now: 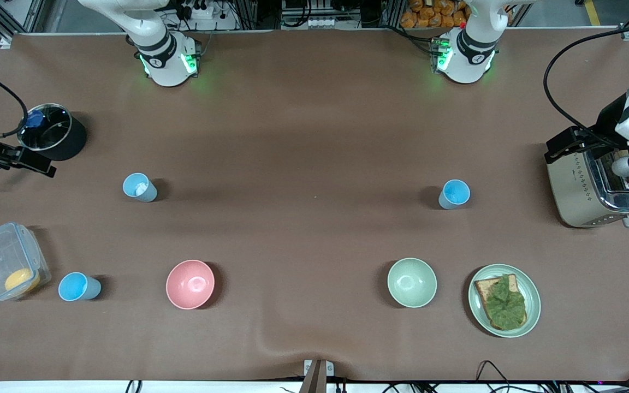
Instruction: Stack blue cups with both arms
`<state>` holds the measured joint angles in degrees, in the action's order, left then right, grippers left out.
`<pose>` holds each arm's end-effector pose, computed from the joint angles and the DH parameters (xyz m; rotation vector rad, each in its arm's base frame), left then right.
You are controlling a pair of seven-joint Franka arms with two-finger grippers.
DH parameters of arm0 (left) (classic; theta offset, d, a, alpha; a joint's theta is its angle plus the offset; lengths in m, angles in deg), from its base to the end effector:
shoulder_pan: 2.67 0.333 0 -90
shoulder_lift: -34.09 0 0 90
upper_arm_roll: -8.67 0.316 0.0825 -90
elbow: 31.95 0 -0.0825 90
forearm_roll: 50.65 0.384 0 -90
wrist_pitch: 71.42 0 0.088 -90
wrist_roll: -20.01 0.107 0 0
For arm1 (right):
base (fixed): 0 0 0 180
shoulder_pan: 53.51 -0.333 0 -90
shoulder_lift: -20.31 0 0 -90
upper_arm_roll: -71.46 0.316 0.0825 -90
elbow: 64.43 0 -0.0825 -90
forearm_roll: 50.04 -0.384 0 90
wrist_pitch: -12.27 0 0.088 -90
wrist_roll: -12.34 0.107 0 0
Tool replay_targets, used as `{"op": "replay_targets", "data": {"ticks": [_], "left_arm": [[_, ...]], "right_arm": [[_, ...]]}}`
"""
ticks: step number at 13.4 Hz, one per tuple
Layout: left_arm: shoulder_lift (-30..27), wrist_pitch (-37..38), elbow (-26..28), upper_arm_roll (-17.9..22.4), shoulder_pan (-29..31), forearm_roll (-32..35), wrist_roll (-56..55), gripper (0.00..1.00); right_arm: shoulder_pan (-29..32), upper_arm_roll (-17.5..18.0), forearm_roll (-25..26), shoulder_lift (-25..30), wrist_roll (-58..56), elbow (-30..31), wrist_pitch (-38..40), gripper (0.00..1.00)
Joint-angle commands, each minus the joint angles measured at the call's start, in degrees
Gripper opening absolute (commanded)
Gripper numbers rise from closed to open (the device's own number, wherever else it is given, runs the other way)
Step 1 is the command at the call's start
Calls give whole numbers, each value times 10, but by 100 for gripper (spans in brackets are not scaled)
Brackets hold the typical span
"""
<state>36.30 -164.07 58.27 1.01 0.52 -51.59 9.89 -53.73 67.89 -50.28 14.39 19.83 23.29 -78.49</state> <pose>0.5683 -0.0447 0.6053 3.1158 0.1551 0.0022 0.5847 -0.0320 0.5856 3.1225 -0.2963 -0.0784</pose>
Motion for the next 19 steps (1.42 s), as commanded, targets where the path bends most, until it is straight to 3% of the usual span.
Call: {"op": "replay_targets", "data": {"ticks": [1, 19], "left_arm": [[-2, -5, 0, -2, 2, -2, -9, 100], [-2, -5, 2, -2, 2, -1, -9, 100]], "right_arm": [[9, 5, -9, 0, 3, -1, 4, 100], [5, 5, -3, -12, -8, -2, 11, 100]]}}
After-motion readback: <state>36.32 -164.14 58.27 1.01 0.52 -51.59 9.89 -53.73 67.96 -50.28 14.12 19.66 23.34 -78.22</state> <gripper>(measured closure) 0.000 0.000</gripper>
